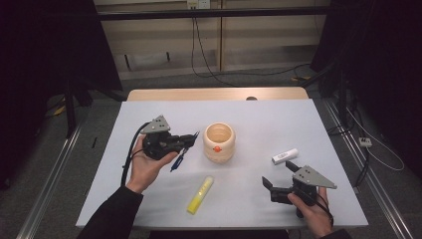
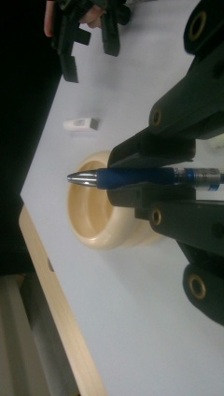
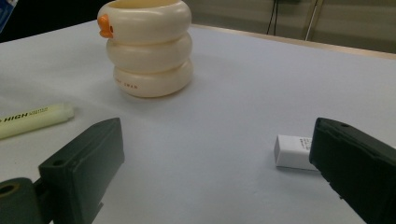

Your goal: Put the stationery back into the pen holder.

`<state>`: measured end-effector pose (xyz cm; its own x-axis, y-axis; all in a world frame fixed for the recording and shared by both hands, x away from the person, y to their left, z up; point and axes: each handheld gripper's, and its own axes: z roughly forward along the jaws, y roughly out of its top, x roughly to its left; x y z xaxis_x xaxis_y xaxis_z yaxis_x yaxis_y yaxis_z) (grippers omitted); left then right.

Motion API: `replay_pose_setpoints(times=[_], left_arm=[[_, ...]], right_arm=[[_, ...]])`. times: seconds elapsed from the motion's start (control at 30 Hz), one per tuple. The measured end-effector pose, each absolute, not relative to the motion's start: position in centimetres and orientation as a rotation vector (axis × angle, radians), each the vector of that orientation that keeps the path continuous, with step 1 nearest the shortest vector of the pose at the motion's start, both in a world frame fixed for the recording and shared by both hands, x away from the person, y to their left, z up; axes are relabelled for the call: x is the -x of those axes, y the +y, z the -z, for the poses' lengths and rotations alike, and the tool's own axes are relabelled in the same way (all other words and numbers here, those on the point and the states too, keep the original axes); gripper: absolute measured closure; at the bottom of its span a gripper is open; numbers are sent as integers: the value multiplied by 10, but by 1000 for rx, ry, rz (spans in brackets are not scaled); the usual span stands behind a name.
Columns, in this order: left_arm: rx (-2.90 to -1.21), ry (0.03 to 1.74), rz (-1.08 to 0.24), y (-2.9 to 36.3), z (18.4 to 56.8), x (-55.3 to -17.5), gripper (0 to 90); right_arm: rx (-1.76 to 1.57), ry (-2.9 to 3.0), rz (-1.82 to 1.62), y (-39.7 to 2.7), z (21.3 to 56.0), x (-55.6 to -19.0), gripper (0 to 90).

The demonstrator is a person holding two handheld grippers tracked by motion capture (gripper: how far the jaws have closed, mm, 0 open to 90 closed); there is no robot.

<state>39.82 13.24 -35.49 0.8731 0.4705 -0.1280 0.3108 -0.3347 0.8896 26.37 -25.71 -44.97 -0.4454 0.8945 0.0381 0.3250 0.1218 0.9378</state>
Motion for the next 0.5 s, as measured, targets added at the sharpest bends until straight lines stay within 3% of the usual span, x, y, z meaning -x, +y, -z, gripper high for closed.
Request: replay_pose_setpoints(times=[0.5], left_arm=[[-1893, 520, -174, 106, 331, -425, 808]], right_arm=[[-1196, 1828, -1328, -263, 450, -262, 30]])
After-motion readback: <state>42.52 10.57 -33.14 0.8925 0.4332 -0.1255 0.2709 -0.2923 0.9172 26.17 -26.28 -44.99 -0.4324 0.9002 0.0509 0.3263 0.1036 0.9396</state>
